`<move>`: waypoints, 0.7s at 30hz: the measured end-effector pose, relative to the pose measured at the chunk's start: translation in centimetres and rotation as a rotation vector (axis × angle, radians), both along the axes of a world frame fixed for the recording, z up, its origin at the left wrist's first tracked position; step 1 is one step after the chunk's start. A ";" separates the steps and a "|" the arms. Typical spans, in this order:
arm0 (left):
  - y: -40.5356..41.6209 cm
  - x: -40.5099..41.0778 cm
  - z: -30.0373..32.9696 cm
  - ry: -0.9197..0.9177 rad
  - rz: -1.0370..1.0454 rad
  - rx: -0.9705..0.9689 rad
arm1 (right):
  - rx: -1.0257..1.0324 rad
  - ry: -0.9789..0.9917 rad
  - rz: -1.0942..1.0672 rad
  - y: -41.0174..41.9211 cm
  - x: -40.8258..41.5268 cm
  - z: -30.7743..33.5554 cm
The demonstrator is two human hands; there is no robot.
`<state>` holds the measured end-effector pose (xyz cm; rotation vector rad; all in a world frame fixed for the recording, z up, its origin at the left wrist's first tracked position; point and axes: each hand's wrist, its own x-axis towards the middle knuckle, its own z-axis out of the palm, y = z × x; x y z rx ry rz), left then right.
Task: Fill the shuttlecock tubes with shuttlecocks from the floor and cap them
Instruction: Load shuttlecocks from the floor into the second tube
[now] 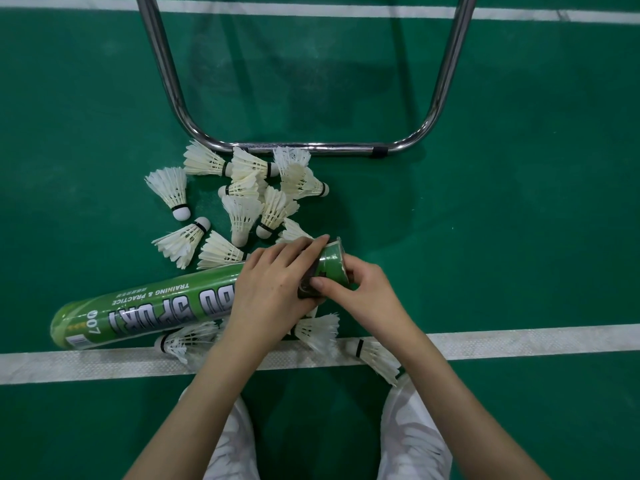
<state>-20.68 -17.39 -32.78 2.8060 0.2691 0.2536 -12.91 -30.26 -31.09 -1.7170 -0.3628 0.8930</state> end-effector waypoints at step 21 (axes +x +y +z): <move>1.6 1.0 4.3 -0.024 0.071 0.042 | 0.111 -0.153 -0.088 -1.0 3.2 3.1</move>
